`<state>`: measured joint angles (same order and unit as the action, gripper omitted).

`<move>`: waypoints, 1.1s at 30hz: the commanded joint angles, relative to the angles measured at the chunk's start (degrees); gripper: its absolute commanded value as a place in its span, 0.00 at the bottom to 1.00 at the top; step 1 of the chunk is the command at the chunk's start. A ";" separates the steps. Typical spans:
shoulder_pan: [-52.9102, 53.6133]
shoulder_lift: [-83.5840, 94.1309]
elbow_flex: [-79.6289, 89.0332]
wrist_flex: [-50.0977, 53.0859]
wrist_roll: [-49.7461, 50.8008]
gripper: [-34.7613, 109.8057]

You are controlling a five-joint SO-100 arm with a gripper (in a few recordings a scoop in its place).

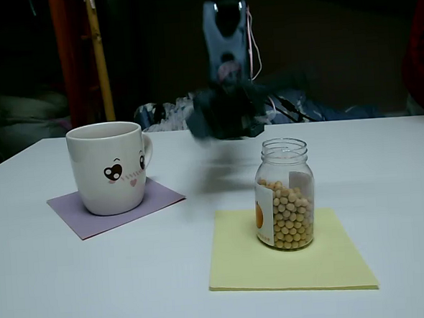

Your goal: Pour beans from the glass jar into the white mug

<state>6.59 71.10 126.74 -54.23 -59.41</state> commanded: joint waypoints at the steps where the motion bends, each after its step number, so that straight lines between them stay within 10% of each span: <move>1: 3.08 19.60 11.60 4.57 10.46 0.77; 23: 5.01 86.31 38.50 76.73 49.48 0.76; 33: 0.53 110.65 47.90 96.15 54.67 0.37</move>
<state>7.29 172.35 172.18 36.74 -5.80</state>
